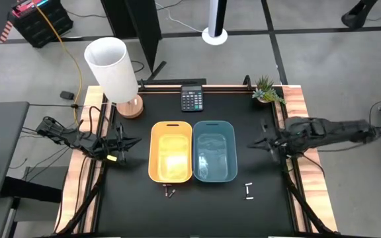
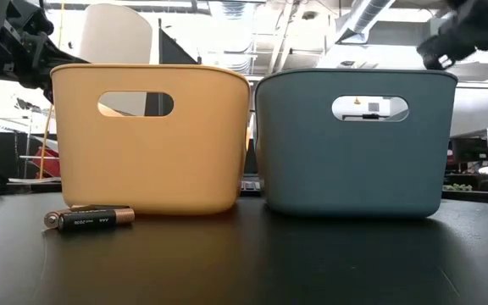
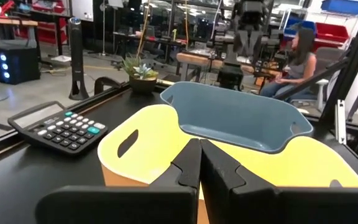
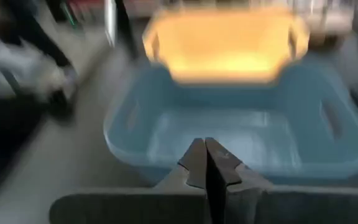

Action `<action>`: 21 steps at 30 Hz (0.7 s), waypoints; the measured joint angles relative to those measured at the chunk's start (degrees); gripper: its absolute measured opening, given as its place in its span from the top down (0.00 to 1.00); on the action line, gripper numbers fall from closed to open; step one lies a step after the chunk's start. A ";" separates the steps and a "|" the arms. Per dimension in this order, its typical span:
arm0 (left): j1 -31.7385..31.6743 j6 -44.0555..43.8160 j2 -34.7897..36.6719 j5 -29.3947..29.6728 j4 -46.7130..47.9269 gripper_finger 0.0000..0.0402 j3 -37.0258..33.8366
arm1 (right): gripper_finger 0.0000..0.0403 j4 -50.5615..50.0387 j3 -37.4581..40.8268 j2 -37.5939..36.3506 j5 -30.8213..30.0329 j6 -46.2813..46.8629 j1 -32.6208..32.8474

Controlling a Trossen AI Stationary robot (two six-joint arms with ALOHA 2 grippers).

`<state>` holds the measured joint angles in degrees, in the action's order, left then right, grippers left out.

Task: Sort batteries
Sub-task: Put the top silver battery into the blue bin

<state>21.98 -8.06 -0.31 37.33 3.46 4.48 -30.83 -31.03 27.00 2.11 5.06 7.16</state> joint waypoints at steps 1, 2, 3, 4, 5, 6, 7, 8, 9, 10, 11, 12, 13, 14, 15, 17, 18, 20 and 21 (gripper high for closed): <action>0.00 -0.03 -0.09 -0.19 0.06 1.00 0.01 | 0.97 -2.68 -1.12 2.24 -1.83 1.24 1.84; 0.00 0.05 -0.18 -0.52 -0.04 1.00 0.01 | 0.97 -4.34 -2.02 4.67 -3.19 2.95 3.74; 0.00 0.41 -0.18 -1.06 -0.24 1.00 0.01 | 0.97 -5.81 -2.97 6.85 -3.85 4.87 5.52; 0.00 0.76 -0.16 -1.16 -0.50 1.00 0.01 | 0.96 -7.23 -3.85 8.95 -4.01 7.02 7.44; 0.00 1.24 -0.16 -1.16 -0.75 1.00 -0.03 | 0.94 -8.75 -4.67 10.79 -4.25 9.54 9.36; 0.00 1.75 -0.18 -1.14 -0.92 1.00 -0.05 | 0.92 -10.42 -5.50 12.68 -5.09 12.42 11.35; 0.00 2.27 -0.18 -1.14 -1.02 1.00 -0.05 | 0.89 -11.43 -6.24 14.50 -6.25 15.20 13.38; 0.00 2.65 -0.16 -1.13 -1.09 1.00 -0.05 | 0.86 -12.18 -6.79 16.25 -7.27 17.74 15.43; 0.00 2.73 -0.16 -1.11 -1.08 1.00 -0.05 | 0.83 -12.67 -6.92 17.97 -8.20 20.08 17.38; 0.00 2.82 -0.16 -1.07 -1.03 1.00 -0.05 | 0.79 -13.00 -6.90 19.76 -8.81 22.78 19.25; 0.00 2.85 -0.17 -1.01 -0.99 1.00 -0.05 | 0.75 -12.90 -6.90 21.70 -9.06 25.20 20.93; 0.00 2.85 -0.18 -0.99 -1.03 1.00 -0.05 | 0.71 -12.63 -6.90 23.71 -9.38 27.60 22.49; 0.00 2.85 -0.16 -0.94 -1.07 1.00 -0.05 | 0.68 -12.63 -6.90 25.66 -9.70 29.95 23.90; 0.00 2.89 -0.16 -0.86 -1.07 1.00 -0.05 | 0.64 -12.69 -6.90 27.78 -9.75 32.08 25.29; 0.00 3.04 -0.17 -0.80 -1.05 1.00 -0.05 | 0.60 -12.52 -6.90 29.87 -9.76 33.82 26.56; 0.00 3.39 -0.16 -0.61 -1.09 1.00 -0.05 | 0.54 -11.64 -6.90 33.84 -9.97 36.20 28.79; 0.00 3.63 -0.16 -0.47 -1.09 1.00 -0.05 | 0.52 -11.11 -6.90 35.72 -10.32 36.93 29.67; 0.00 4.03 -0.18 -0.38 -1.11 1.00 -0.05 | 0.49 -9.62 -6.90 39.06 -11.35 37.87 30.95; 0.00 4.28 -0.16 -0.38 -1.11 1.00 -0.05 | 0.49 -8.83 -6.92 40.63 -11.58 38.32 31.35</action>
<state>21.98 -3.78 -0.47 36.95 2.35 4.43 -39.67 -37.95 67.63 -9.48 43.37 38.51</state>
